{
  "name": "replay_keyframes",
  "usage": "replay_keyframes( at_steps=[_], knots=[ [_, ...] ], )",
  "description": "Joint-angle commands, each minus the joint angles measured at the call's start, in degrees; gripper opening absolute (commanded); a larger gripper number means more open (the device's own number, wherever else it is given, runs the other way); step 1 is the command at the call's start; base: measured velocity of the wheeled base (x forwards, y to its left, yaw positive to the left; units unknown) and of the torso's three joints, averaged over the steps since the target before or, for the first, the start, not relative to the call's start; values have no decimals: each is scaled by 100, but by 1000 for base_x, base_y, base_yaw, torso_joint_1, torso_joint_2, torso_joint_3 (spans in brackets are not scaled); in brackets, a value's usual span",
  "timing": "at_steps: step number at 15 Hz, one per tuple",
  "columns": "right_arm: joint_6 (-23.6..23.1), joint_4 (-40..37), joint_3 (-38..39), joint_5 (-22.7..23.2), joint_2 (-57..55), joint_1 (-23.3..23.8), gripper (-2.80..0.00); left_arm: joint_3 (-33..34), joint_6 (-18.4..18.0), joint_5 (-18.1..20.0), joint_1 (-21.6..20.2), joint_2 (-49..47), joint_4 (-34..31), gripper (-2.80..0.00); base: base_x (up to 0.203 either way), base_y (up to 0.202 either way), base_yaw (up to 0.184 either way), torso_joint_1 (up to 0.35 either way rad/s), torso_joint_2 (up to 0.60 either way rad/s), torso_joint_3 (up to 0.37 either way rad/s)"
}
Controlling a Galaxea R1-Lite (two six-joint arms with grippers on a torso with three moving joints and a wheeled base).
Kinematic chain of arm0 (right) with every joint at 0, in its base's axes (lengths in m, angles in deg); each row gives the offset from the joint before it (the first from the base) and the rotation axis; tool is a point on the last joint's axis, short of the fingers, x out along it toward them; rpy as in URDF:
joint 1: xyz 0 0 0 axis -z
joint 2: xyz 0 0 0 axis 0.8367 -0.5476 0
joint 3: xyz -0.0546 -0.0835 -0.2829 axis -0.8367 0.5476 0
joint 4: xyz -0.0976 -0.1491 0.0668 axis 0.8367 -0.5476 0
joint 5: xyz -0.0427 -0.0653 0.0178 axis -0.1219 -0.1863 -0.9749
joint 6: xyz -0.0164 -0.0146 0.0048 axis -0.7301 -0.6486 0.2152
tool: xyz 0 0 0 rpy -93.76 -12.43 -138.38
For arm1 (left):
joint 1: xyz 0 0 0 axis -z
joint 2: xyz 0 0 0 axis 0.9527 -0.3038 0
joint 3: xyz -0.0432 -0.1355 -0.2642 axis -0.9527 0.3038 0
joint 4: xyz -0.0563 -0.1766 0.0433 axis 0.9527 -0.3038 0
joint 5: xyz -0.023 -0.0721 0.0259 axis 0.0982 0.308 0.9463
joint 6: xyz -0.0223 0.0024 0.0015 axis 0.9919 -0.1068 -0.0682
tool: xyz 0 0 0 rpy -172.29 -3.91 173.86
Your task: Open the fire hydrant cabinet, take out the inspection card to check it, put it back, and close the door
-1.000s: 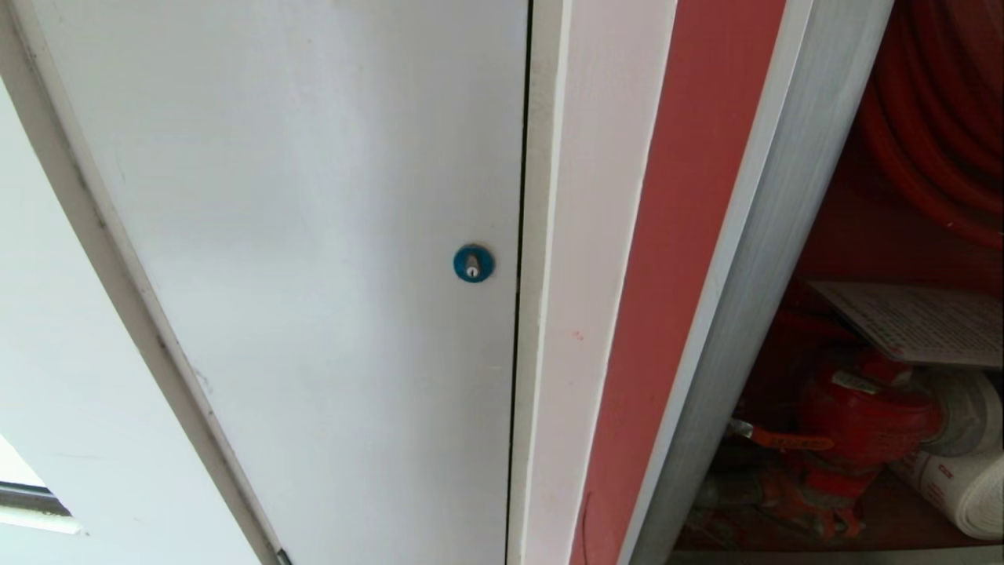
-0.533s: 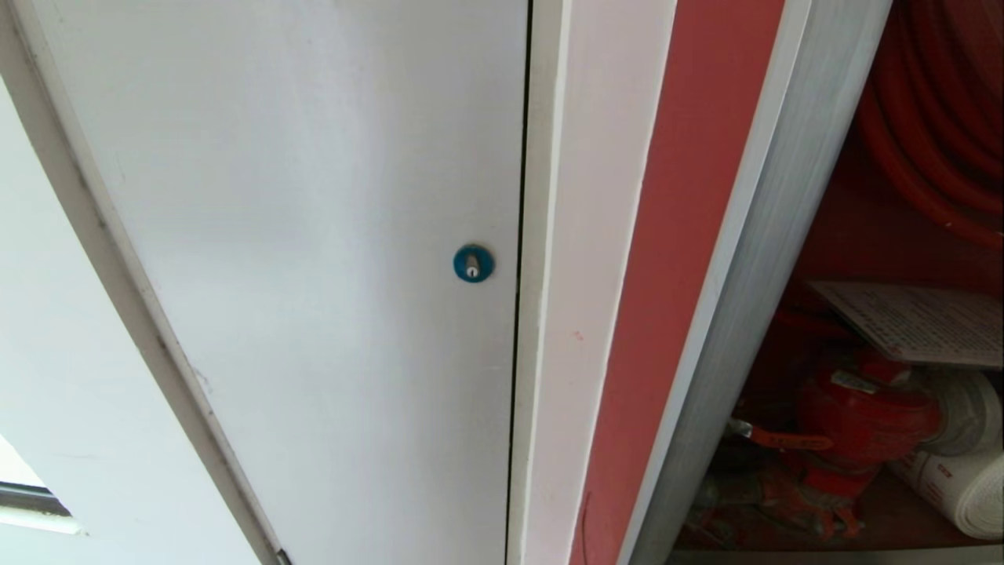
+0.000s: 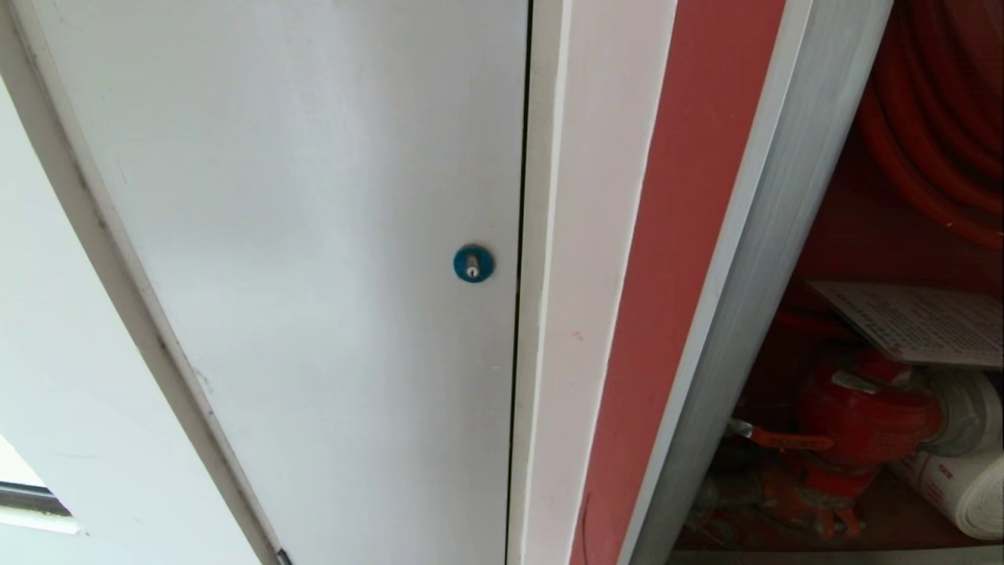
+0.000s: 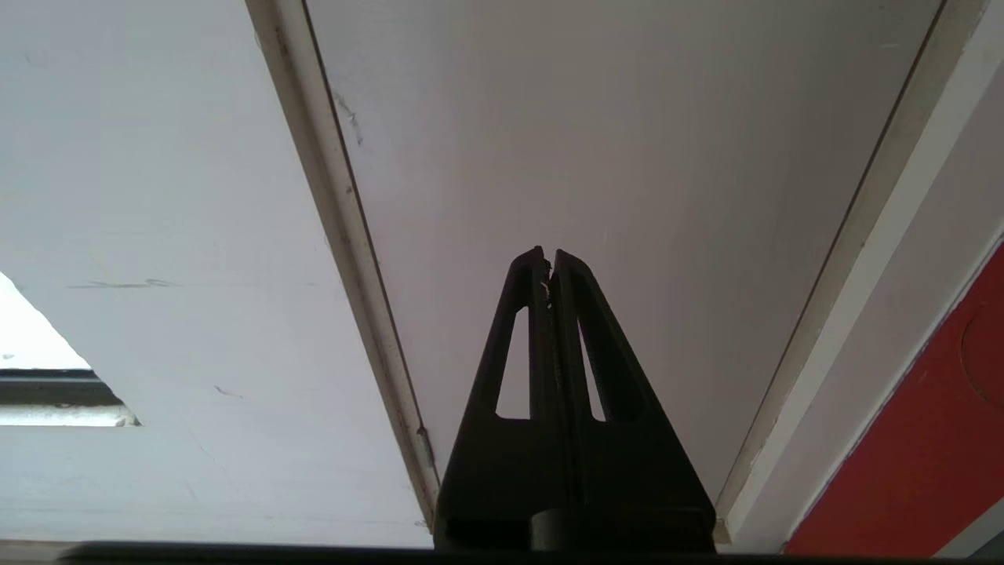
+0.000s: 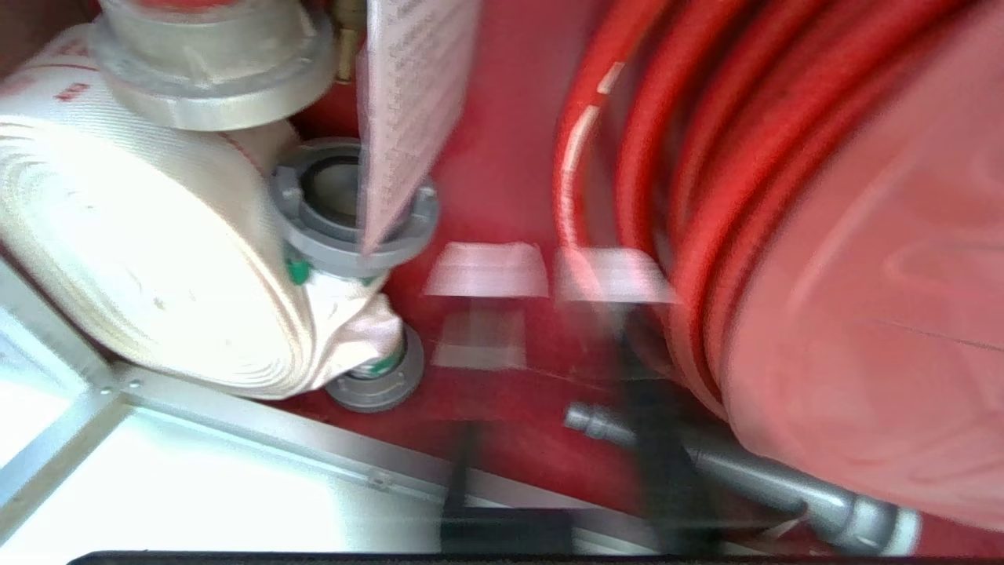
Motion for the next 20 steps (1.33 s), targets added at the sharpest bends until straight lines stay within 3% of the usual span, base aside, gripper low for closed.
replay_keyframes(
  at_steps=[1, 7, 11, 13, 15, 17, 20],
  knots=[
    [-48, -2, -37, 23, 12, -3, -280, 66, -2, -2, -8, -7, 2, -280, 0, 0, 0, 0, 0, 0],
    [329, 0, -172, 21, -37, -6, -280, 63, -2, -2, -4, -7, 2, -280, 0, 0, 0, 0, 0, 0],
    [850, -17, -108, 35, 12, -27, -280, 63, -2, -2, -4, -7, 2, -280, 0, 0, 0, 0, 0, 0],
    [1432, 0, -1, 16, -9, -223, -280, 62, -2, -2, -4, -7, 2, -280, 0, 0, 0, 0, 0, 0],
    [2297, -4, 188, -45, 116, -451, -280, 62, -2, -2, -4, -7, 2, -280, 0, 0, 0, 0, 0, 0],
    [3074, 12, 362, -227, 257, -974, -280, 68, -2, -2, -4, -7, 2, -280, 0, 0, 0, 0, 0, 0],
    [4797, -7, 538, -622, 618, -1827, -280, 62, -2, -2, -4, -7, 2, -280, 0, 0, 0, 0, 0, 0]
  ],
)
